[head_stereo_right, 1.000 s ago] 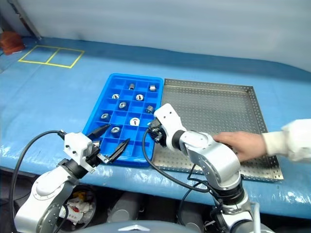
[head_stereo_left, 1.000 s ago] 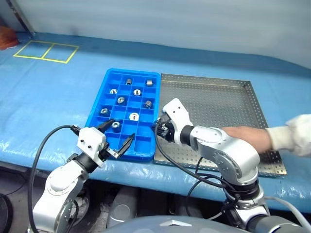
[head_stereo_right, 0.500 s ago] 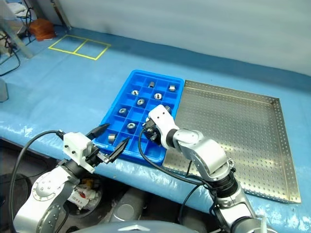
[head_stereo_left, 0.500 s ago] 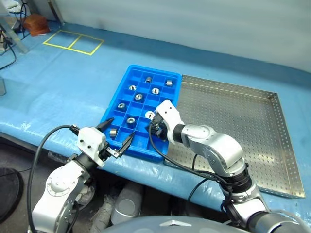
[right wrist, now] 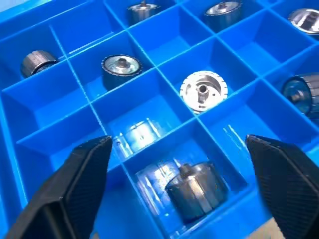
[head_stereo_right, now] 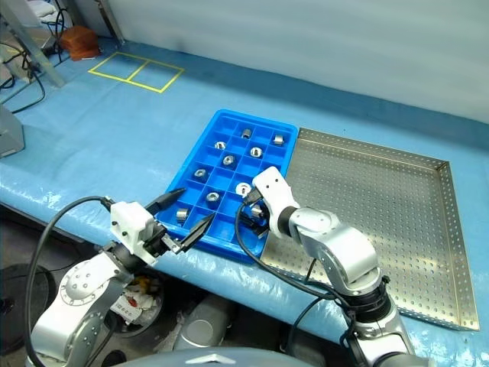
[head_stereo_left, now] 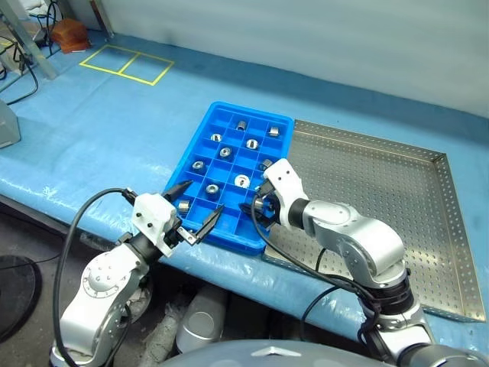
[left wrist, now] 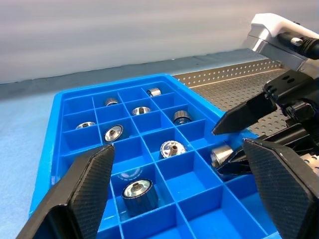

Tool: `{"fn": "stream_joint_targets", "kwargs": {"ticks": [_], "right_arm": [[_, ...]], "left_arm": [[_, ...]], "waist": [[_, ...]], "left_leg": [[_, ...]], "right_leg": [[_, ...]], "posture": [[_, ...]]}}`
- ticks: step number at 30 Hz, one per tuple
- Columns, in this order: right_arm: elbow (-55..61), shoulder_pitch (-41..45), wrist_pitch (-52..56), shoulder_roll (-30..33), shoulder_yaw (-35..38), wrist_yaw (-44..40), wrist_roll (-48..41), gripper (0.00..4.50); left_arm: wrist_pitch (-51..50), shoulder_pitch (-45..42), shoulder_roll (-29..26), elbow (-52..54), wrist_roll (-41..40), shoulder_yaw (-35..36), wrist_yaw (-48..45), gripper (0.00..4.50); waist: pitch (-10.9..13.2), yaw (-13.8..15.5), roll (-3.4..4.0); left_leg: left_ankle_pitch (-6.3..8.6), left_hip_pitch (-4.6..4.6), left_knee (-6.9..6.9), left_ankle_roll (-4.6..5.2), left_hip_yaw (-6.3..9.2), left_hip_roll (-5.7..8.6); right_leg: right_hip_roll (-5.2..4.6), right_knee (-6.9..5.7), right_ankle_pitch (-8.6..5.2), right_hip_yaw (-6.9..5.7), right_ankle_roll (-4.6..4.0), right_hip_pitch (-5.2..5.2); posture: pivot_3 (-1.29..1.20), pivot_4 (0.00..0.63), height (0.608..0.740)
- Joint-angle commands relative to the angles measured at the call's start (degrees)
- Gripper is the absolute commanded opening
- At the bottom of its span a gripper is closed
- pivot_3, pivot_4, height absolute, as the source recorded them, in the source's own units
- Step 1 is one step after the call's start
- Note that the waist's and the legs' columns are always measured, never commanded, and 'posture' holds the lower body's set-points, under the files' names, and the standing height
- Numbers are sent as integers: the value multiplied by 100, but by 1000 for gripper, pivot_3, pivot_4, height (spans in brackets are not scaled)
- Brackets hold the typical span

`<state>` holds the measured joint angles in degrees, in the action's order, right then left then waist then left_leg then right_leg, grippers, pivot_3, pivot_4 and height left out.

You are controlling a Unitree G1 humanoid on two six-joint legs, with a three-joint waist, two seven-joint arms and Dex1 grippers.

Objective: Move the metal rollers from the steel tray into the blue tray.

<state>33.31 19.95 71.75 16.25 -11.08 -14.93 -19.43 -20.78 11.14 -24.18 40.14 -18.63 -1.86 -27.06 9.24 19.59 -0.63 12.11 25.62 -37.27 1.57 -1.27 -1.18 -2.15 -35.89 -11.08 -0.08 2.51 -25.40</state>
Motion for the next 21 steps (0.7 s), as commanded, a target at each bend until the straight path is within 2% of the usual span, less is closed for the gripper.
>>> {"fn": "stream_joint_targets", "kwargs": {"ticks": [1, 7, 10, 16, 21], "right_arm": [[517, -113, -66, -185, 545, 302, 47, 4445], [1233, -501, -31, -218, 1269, 647, 172, 4445], [1607, -793, 41, -53, 1377, 694, 199, 4445], [2268, -1442, 34, 185, 1519, 788, 280, 4445], [2660, -1903, -22, 135, 1668, 986, 304, 4445]], "left_arm": [[-28, -205, -74, -37, -107, -70, -174, 4500], [-651, -909, -101, -335, -212, -211, -199, 4500], [-677, -1288, -132, -519, -304, -352, -514, 4500], [-937, -2252, -8, -1150, -667, -550, -1026, 4500], [-1006, -3207, 117, -1903, -551, -1022, -1490, 4500]], "waist": [[0, -27, 0], [-2, -234, 1], [-3, -433, 2], [-4, -1119, 3], [-4, -1605, 3]], "left_leg": [[0, 0, -1, 0, 0, 0], [-1, 0, -5, 0, 4, 0], [-2, 0, -8, 1, 6, 1], [-5, -8, -18, 7, 23, 1], [-4, -38, -37, 11, 35, 1]], "right_leg": [[0, -1, 0, 0, 0, 0], [1, -5, 0, -3, 0, 14], [1, -5, 0, -3, 0, 26], [5, -7, 0, -3, -2, 46], [9, -10, 0, -1, -2, 87]], "posture": [[319, 150, 740], [242, 150, 740], [191, 150, 740], [83, 150, 740], [9, 150, 740]]}}
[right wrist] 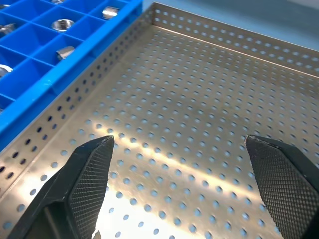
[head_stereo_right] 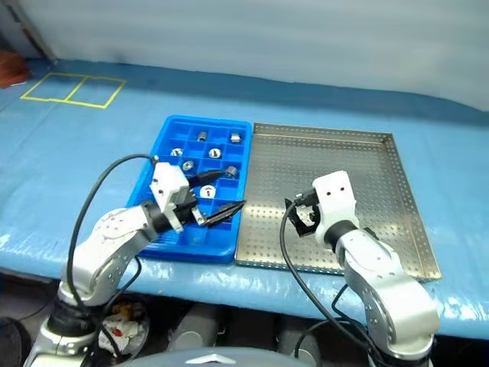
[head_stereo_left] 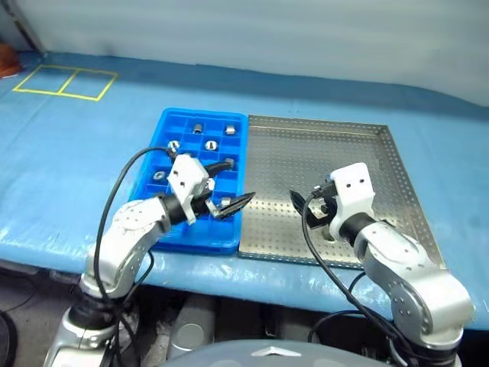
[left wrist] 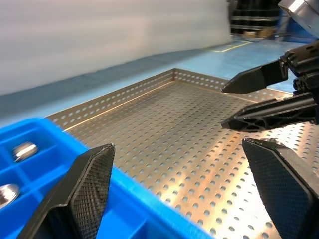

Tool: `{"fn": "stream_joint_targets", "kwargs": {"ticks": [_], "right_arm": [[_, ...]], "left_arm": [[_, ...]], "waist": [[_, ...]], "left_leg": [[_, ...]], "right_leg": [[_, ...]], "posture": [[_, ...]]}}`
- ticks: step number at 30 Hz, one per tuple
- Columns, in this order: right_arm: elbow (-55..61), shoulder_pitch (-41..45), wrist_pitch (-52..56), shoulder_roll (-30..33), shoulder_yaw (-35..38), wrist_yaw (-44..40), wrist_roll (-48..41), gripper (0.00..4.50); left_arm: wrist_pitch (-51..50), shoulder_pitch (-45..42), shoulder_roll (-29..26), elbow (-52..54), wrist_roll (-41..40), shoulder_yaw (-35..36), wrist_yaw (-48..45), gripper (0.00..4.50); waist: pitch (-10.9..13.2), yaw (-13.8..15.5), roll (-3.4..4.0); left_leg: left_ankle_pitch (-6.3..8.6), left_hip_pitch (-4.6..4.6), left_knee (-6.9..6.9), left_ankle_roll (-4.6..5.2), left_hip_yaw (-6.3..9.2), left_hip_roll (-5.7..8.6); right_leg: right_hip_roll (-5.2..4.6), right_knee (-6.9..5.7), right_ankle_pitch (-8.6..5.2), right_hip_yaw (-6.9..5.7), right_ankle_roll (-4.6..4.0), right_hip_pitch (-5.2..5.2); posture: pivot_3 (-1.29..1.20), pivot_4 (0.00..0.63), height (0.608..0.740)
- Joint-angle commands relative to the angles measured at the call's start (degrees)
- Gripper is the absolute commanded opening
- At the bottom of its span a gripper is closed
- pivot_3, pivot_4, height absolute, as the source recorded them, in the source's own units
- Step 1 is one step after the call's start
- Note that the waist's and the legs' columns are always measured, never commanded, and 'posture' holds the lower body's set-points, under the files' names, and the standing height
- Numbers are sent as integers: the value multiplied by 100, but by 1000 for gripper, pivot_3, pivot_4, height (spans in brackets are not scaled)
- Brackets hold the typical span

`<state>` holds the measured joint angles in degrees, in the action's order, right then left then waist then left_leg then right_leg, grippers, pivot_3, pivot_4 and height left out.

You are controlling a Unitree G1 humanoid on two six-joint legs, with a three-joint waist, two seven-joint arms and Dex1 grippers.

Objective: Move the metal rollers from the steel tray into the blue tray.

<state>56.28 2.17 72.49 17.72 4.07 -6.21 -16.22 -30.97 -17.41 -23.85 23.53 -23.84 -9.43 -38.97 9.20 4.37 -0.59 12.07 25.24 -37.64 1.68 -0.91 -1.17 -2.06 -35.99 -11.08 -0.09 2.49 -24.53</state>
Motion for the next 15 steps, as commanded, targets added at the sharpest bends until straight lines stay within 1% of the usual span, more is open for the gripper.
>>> {"fn": "stream_joint_targets", "kwargs": {"ticks": [1, 7, 11, 15], "right_arm": [[372, -217, -185, 19, 134, 177, -38, 4445], [372, -862, -880, 221, 29, 689, -189, 4445], [372, -1334, -1343, 381, -70, 1104, -382, 4445], [372, -2000, -2024, 563, -196, 1666, -738, 4445]], "left_arm": [[35, -527, 116, -420, 25, -373, -399, 4500], [128, -1409, 535, -1566, 339, -878, -709, 4500], [287, -1808, 910, -2254, 671, -1131, -671, 4500], [920, -2247, 1344, -3301, 1297, -1482, -564, 4500]], "waist": [[0, -175, 0], [-1, -503, 0], [-1, -617, 0], [-2, -656, -1]], "left_leg": [[0, -4, -2, 1, -1, 0], [1, -28, -3, 3, -13, -1], [3, -34, -3, 8, -19, -3], [5, -41, -10, 12, -30, 0]], "right_leg": [[-1, -2, 0, 3, 0, 4], [2, -19, 0, 22, 0, 12], [11, -23, 2, 56, 4, 7], [15, -28, 5, 77, 11, 9]], "posture": [[-8, 150, 740], [-89, 150, 740], [-126, 150, 740], [-167, 150, 740]]}}
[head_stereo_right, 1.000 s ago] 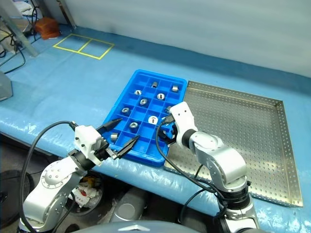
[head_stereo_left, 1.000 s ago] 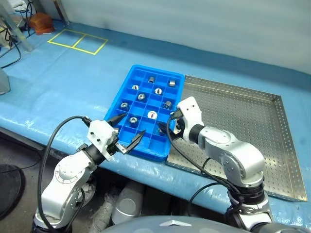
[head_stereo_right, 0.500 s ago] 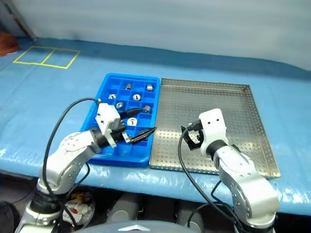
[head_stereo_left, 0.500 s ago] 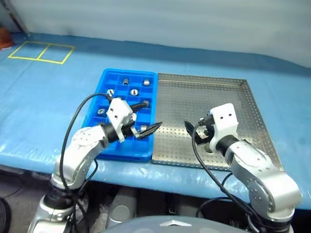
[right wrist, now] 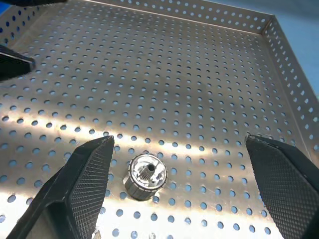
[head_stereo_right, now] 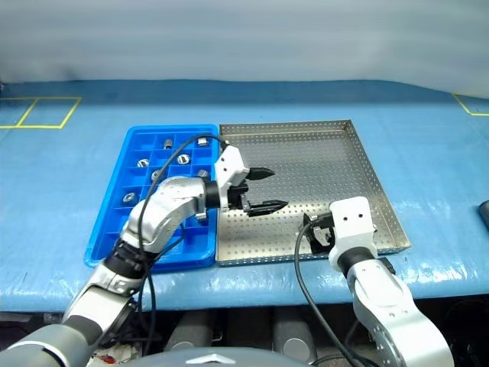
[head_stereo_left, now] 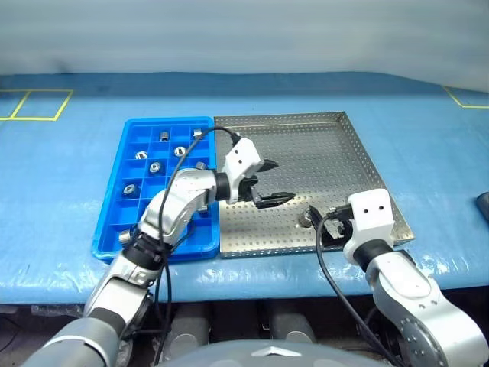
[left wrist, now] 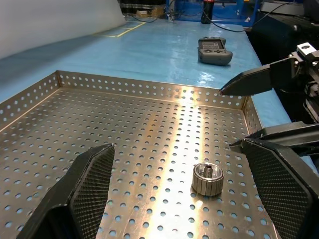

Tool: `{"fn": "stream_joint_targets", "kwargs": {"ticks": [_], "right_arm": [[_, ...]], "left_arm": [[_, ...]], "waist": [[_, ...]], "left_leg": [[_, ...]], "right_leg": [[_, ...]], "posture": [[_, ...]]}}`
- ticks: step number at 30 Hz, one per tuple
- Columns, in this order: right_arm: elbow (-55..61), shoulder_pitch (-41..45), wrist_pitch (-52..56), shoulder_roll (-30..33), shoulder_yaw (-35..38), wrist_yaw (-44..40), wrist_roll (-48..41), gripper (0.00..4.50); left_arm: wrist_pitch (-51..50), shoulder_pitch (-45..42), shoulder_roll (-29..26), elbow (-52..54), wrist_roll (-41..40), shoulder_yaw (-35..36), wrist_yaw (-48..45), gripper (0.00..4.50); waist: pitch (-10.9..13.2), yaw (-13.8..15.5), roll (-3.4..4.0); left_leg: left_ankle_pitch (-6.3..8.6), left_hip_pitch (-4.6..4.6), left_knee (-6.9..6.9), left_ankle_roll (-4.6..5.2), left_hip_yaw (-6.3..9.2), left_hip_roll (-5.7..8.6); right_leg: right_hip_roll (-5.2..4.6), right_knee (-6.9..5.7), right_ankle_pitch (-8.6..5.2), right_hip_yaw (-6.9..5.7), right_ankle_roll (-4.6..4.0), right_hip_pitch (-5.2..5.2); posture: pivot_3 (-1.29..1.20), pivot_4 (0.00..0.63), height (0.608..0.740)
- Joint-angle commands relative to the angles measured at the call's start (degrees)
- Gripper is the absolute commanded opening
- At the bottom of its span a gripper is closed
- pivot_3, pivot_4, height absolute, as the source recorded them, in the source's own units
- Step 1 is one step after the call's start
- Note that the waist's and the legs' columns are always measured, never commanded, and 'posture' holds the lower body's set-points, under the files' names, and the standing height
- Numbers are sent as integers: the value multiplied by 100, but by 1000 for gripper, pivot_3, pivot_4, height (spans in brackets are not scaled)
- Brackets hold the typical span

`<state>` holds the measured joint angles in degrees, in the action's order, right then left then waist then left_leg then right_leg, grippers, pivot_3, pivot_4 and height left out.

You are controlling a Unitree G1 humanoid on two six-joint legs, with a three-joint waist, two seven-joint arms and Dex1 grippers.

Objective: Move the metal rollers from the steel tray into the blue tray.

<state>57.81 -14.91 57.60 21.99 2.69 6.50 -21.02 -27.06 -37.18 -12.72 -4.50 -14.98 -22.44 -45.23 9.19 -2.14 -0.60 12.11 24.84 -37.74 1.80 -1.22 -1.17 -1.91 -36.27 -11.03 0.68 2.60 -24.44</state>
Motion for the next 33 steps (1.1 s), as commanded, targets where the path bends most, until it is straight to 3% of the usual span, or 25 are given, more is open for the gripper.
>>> {"fn": "stream_joint_targets", "kwargs": {"ticks": [1, 11, 23, 26, 33], "right_arm": [[219, -440, -709, 241, -105, 532, -357, 4445], [219, -1488, -2390, 1542, -455, 1907, -1292, 4445], [219, -1292, -3022, 2519, -1060, 3102, -2064, 4445], [219, -1163, -3016, 2650, -1092, 3261, -2240, 4500], [219, -886, -2910, 2813, -1174, 3450, -2543, 4500]], "left_arm": [[665, -350, 323, -726, 505, -239, 26, 4500], [1419, -931, 1157, -2690, 1204, -546, -320, 4500], [1870, -1099, 1595, -3745, 1882, -636, -374, 4500], [1959, -1014, 1617, -3762, 1984, -665, -467, 3918], [1873, -959, 1497, -3557, 1994, -580, -691, 1682]], "waist": [[-1, -32, -1], [-4, -313, -1], [-4, -501, -4], [-4, -512, -4], [-5, -532, -4]], "left_leg": [[1, -1, -2, 3, -5, 0], [14, -4, -15, 22, -33, -4], [20, -1, -17, 32, -47, -9], [21, -2, -18, 34, -50, -9], [22, -3, -19, 35, -55, -24]], "right_leg": [[0, 0, 1, 5, 1, 1], [-2, 1, 8, 37, 14, -4], [-4, 5, 12, 54, 22, -8], [-5, 7, 14, 58, 26, -8], [-4, 8, 15, 64, 28, -8]], "posture": [[-177, 150, 740], [-261, 150, 740], [-284, 150, 740], [-284, 150, 740], [-284, 150, 740]]}}
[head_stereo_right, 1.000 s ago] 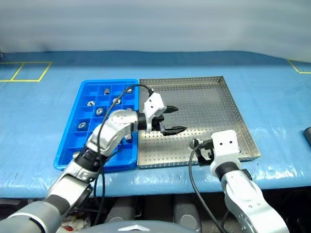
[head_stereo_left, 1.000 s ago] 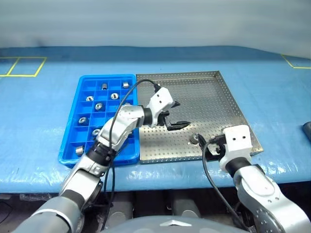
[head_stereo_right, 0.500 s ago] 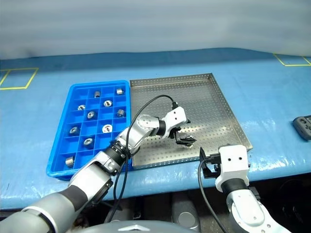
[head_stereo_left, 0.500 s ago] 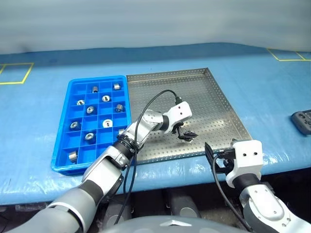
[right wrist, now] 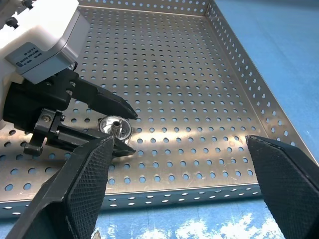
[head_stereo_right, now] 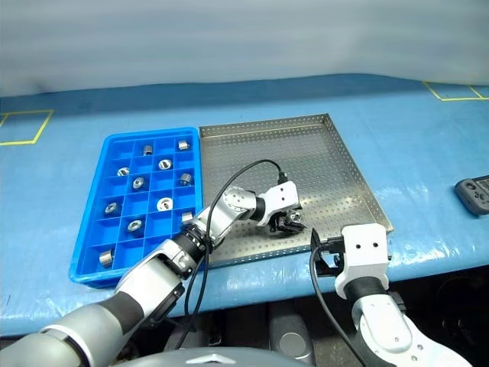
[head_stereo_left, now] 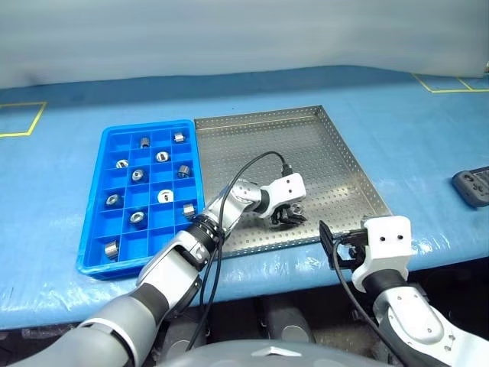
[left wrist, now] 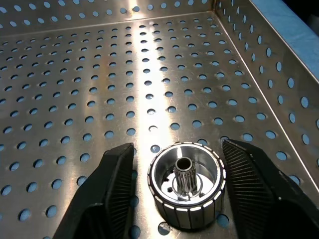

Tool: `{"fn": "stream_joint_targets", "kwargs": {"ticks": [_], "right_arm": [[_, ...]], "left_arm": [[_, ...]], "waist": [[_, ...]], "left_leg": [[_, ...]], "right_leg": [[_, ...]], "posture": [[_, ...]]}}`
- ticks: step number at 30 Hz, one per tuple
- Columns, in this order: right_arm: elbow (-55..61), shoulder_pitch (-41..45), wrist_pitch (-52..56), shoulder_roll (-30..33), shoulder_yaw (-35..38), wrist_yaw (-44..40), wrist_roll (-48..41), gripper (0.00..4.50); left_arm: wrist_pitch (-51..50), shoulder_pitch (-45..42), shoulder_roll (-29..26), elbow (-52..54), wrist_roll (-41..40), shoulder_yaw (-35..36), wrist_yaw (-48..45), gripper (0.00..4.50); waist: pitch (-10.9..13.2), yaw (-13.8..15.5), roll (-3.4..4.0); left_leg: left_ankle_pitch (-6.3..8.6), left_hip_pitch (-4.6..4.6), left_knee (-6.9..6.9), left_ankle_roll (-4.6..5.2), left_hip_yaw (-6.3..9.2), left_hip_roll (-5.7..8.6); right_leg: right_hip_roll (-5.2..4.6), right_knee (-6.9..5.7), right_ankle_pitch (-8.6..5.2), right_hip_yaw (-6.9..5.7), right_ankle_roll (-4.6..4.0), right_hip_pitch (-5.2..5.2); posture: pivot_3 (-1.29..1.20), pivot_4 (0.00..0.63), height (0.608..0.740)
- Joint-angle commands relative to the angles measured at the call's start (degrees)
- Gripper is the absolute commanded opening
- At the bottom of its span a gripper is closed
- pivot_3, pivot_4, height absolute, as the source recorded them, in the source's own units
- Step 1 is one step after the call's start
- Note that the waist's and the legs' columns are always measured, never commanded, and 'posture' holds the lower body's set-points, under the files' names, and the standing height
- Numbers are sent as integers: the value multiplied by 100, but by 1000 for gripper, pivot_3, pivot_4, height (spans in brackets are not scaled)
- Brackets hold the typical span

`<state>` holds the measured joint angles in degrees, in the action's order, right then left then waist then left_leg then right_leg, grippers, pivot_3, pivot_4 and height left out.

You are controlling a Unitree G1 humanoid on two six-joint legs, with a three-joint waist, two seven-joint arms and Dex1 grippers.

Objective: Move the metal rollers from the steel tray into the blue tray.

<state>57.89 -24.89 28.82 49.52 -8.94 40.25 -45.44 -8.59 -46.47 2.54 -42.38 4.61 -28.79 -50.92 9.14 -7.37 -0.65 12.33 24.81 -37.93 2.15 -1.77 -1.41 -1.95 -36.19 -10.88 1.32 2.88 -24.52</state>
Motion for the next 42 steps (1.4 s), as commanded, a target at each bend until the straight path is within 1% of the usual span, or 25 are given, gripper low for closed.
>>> {"fn": "stream_joint_targets", "kwargs": {"ticks": [1, 5, 9, 13, 16, 22, 24, 27, 31, 35, 37, 42], "right_arm": [[211, 181, 12, 70, -22, 81, -145, 4500], [211, 457, 223, 65, -35, 43, -292, 4500], [211, 845, 574, -1, -3, -101, -415, 4500], [189, 1374, 1078, -181, 30, -424, -465, 4500], [95, 1753, 1446, -332, 25, -721, -414, 4500], [-517, 2941, 2005, -705, -404, -1693, 34, 4500], [-647, 3126, 2116, -866, -482, -1894, 206, 4500], [-987, 3614, 2190, -1178, -833, -2424, 510, 4500], [-1320, 3994, 2236, -1429, -1172, -2990, 954, 4500], [-1588, 4205, 2187, -1663, -1348, -3514, 1331, 4500], [-1743, 4306, 2158, -1770, -1450, -3734, 1530, 4500], [-1909, 4364, 2129, -2051, -1539, -4142, 1912, 4500]], "left_arm": [[16, -36, -82, 288, 30, 80, -154, 1684], [-177, -77, -254, 595, -77, 271, -202, 1684], [-570, -148, -355, 1111, -355, 755, 15, 1684], [-1005, -109, -544, 1929, -589, 1293, 333, 1684], [-1275, 42, -742, 2550, -675, 1464, 448, 1684], [-2159, 778, -1426, 4507, -828, 1912, 833, 1684], [-2353, 954, -1562, 4869, -858, 1954, 960, 1684], [-2792, 1482, -1874, 5778, -916, 2185, 1186, 1684], [-3344, 2141, -2168, 6729, -1070, 2462, 1422, 1684], [-3705, 2730, -2425, 7408, -1309, 2654, 1529, 1684], [-3810, 3075, -2528, 7631, -1274, 2731, 1688, 1684], [-4127, 3626, -2451, 8064, -1504, 2969, 2026, 1684]], "waist": [[0, -11, 0], [0, -5, 0], [1, 73, -1], [1, 163, -1], [0, 279, 0], [0, 465, 0], [0, 575, 0], [1, 698, -2], [2, 864, -4], [3, 1066, -5], [2, 1131, -6], [3, 1269, -8]], "left_leg": [[0, 0, 0, 0, 0, 0], [0, -3, -2, 1, -6, -4], [-1, -4, -3, 2, -9, -6], [0, -2, -3, 4, -10, -6], [0, -4, -3, 4, -12, -10], [0, -11, -2, 4, -17, -18], [0, -11, -4, 4, -16, -18], [0, -9, -4, 5, -17, -18], [1, -8, -3, 6, -15, -18], [0, -6, -4, 5, -8, -19], [0, -7, -7, 5, -9, -18], [0, -3, -6, 5, -3, -20]], "right_leg": [[0, 0, 0, 1, 1, 0], [3, -2, 3, 7, 4, 0], [4, -2, 5, 11, 8, 0], [6, 0, 8, 15, 13, 0], [15, 1, 10, 24, 16, 0], [25, 0, 13, 35, 16, 1], [27, -1, 13, 34, 16, 1], [27, 1, 13, 34, 15, 1], [25, 4, 14, 31, 16, 1], [24, 5, 13, 21, 15, 3], [22, 7, 13, 18, 15, 4], [21, 10, 13, 9, 13, 5]], "posture": [[-240, 150, 740], [-205, 150, 740], [-158, 150, 740], [-110, 150, 740], [-63, 150, 740], [50, 150, 740], [72, 150, 740], [154, 150, 740], [219, 150, 740], [279, 150, 740], [279, 150, 740], [317, 150, 740]]}}
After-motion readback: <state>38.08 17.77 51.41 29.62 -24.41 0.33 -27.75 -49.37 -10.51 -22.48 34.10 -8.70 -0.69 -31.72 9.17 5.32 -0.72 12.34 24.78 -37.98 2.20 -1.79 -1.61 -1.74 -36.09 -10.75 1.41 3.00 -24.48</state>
